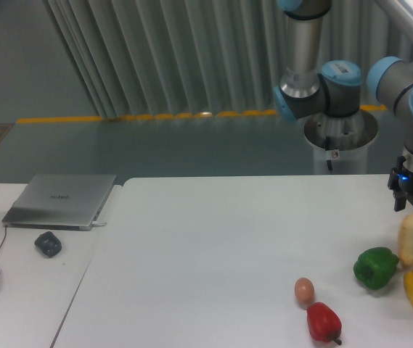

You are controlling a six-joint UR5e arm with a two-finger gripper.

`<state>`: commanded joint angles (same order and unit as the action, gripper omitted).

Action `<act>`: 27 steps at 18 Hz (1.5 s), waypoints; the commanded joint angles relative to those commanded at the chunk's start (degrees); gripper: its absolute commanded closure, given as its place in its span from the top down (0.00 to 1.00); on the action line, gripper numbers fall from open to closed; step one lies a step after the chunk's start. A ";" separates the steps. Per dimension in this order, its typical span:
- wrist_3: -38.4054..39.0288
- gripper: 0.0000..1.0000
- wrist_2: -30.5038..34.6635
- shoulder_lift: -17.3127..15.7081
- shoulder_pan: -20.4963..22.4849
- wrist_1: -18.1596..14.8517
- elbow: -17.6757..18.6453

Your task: Place the triangular bread in the basket

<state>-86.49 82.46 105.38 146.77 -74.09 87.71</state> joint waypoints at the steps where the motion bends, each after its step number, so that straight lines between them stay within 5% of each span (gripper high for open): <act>1: 0.70 1.00 -1.58 0.00 0.18 0.00 0.00; 11: 9.14 1.00 -1.17 -0.44 0.09 1.41 2.63; 17: 9.32 1.00 9.20 -0.35 0.00 1.32 5.89; 27: 13.53 1.00 8.68 1.23 0.62 1.41 6.06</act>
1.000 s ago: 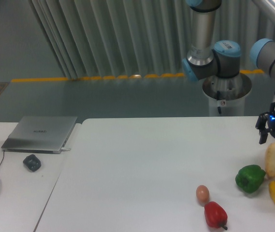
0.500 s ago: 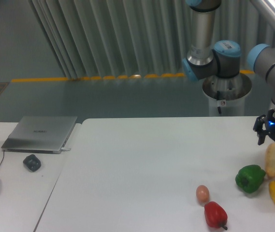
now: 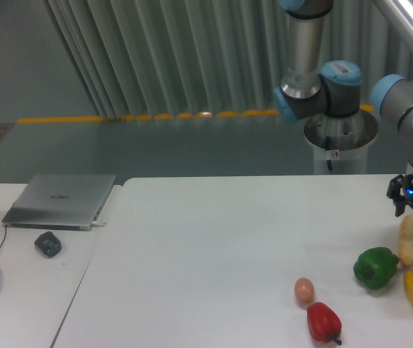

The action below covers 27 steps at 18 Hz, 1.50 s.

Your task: Place the triangular bread in the basket

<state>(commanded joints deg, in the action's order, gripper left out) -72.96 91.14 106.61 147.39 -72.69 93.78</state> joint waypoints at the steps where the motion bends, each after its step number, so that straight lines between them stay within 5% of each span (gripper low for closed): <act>1: 1.32 1.00 0.00 0.87 0.09 0.00 0.00; 5: 6.77 1.00 -0.35 1.50 0.18 0.09 -0.61; 27: 8.01 1.00 -0.35 3.87 -0.79 0.26 -0.79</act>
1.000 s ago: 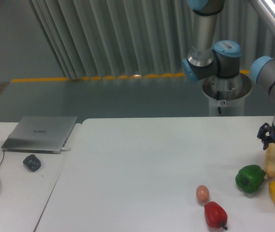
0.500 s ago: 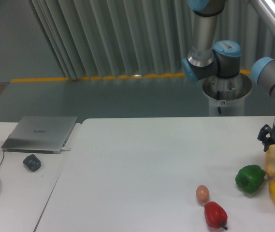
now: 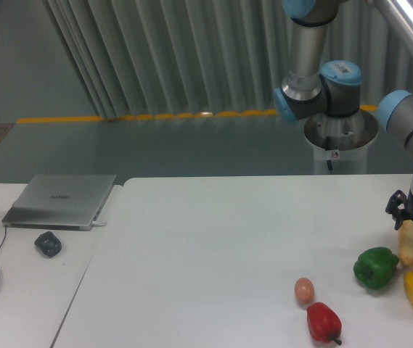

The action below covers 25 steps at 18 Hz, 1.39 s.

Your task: Place the triangular bread in the basket

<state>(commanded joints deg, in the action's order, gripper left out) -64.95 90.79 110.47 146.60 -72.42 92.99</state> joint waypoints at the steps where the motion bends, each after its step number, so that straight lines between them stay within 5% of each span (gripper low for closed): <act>1: 0.00 1.00 0.00 0.09 -0.09 0.00 0.17; 18: 0.00 1.00 0.44 2.11 -1.14 1.85 0.18; 25: 0.00 0.50 0.79 2.03 -1.41 1.58 0.00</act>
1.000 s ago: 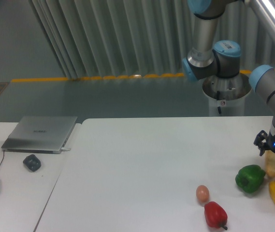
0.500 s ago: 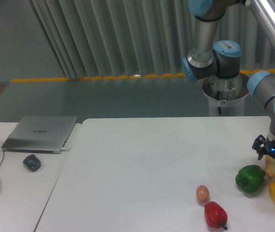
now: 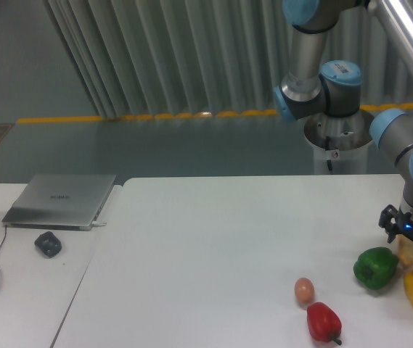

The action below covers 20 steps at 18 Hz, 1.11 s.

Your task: Place the triangular bread in the basket

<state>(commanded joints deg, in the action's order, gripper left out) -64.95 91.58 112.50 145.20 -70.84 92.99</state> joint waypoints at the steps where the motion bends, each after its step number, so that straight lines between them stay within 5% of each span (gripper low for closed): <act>1: 0.09 0.46 0.09 0.00 0.00 0.00 0.00; 8: 0.97 0.26 0.70 -0.53 0.00 -1.05 -1.67; 13: -0.35 0.25 3.08 -1.14 0.00 -9.39 -7.37; 20: -4.74 0.24 3.86 -2.46 0.61 -13.35 -9.93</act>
<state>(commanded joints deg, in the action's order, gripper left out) -69.69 95.44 110.04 145.81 -84.19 83.06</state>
